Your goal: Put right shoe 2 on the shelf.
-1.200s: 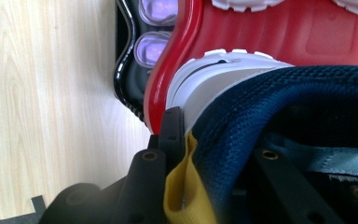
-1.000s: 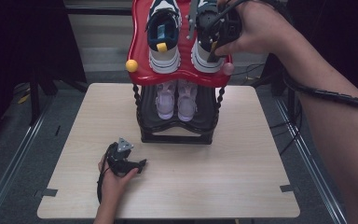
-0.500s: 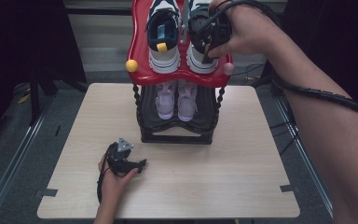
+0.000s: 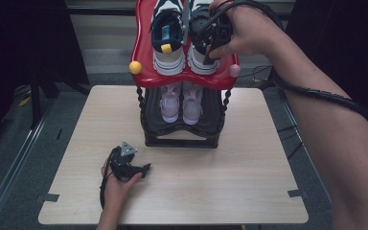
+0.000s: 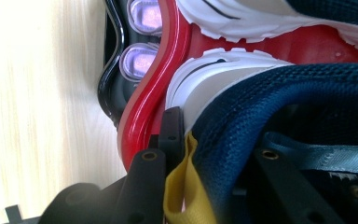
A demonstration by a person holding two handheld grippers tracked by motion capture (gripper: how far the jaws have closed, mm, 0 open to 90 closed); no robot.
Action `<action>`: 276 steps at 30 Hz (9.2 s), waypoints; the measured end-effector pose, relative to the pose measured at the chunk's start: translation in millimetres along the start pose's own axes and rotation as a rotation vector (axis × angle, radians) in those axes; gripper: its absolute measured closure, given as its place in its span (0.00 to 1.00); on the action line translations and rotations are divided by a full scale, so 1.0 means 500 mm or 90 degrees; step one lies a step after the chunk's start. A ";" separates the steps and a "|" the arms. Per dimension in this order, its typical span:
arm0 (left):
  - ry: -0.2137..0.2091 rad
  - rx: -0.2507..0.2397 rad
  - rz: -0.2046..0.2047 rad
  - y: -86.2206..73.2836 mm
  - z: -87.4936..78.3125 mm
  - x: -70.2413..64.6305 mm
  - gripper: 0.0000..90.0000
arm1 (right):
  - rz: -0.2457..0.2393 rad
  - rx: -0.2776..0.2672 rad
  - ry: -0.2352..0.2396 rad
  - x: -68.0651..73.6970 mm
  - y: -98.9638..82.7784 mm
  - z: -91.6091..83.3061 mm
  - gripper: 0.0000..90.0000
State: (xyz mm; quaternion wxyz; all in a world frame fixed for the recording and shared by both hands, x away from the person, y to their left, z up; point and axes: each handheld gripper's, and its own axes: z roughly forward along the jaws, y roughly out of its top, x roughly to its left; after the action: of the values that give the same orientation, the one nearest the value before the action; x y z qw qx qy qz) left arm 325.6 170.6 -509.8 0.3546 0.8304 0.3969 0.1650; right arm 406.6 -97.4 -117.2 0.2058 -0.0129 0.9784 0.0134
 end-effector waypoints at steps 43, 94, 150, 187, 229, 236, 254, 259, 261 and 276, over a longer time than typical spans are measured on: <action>0.000 -0.001 0.000 0.000 0.000 0.000 0.14 | 0.014 -0.003 0.021 -0.020 0.004 0.019 0.80; -0.003 -0.002 0.006 -0.001 -0.001 0.000 0.15 | 0.110 -0.045 0.019 -0.019 0.003 0.006 0.37; -0.002 -0.008 -0.001 -0.001 -0.001 -0.002 0.16 | 0.148 -0.019 0.142 0.030 -0.077 -0.081 0.22; -0.004 -0.008 -0.003 -0.001 -0.001 -0.002 0.16 | 0.137 -0.005 0.221 0.152 -0.145 0.011 0.23; -0.005 -0.005 0.000 -0.001 -0.001 -0.002 0.16 | 0.143 0.055 0.260 0.262 -0.214 0.183 0.23; -0.005 -0.005 -0.002 -0.001 -0.001 -0.002 0.16 | 0.148 0.057 0.258 0.273 -0.227 0.206 0.22; -0.006 -0.005 -0.002 -0.001 -0.001 -0.002 0.16 | 0.160 0.051 0.253 0.305 -0.251 0.268 0.22; -0.006 -0.005 -0.002 -0.001 -0.001 -0.002 0.16 | 0.168 0.065 0.255 0.314 -0.253 0.286 0.22; -0.006 -0.005 -0.002 -0.001 -0.001 -0.002 0.16 | 0.174 0.063 0.256 0.316 -0.254 0.290 0.22; -0.005 -0.007 -0.002 -0.001 -0.001 -0.002 0.16 | 0.178 0.055 0.273 0.344 -0.262 0.342 0.22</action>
State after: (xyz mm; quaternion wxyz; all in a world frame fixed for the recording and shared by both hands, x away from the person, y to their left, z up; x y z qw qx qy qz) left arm 324.4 170.3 -509.9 0.3608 0.8284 0.3962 0.1632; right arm 322.3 -226.3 -345.8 -0.0096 0.1288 0.9916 -0.0033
